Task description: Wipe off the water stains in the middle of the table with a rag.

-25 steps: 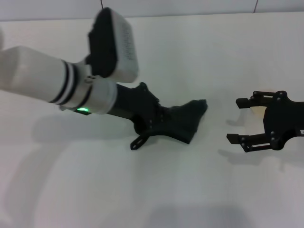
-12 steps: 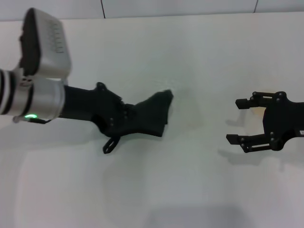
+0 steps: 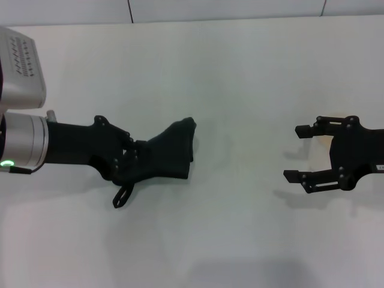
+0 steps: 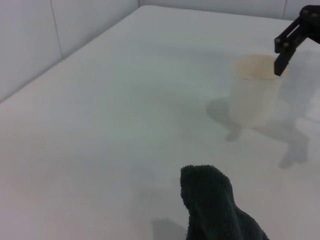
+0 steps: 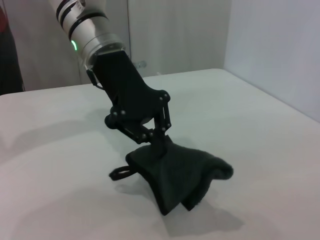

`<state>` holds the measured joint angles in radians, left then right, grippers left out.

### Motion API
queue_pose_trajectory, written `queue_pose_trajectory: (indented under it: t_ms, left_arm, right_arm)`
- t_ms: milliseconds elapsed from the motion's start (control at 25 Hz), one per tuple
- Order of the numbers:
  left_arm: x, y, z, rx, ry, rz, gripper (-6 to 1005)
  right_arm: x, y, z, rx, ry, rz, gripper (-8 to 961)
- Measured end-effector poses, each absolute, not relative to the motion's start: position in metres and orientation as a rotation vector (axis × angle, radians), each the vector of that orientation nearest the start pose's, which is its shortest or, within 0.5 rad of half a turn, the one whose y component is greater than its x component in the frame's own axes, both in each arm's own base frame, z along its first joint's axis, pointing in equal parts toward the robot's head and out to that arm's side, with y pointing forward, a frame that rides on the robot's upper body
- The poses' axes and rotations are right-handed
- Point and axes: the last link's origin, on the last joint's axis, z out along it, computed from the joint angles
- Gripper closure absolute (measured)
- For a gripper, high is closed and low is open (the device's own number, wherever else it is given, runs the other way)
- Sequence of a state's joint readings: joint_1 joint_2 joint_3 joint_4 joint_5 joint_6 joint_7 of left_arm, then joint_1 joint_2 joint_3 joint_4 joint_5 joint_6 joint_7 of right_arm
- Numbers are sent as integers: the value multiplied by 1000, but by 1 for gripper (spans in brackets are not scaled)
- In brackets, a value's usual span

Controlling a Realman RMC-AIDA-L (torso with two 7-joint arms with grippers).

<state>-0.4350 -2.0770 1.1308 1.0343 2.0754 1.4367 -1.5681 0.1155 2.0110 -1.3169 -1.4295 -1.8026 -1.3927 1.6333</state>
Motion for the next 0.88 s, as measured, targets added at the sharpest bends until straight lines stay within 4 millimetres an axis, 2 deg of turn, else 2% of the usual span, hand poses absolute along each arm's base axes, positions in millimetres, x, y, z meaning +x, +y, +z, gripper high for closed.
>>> queue_pose_trajectory:
  t_ms: [600,680,880]
  left_arm:
    - [-237,326,-8,-2924,-460,-196,835]
    - [-235,326,-7,-2919,-463,-198,602]
    - [-230,318,0,-2989,-414,-189,408]
  right_arm:
    - [226,284,33,-2765,257,333,96]
    - [226,284,33,-2765,257,333,96]
    - [227,284,34,-2763,258,329,97]
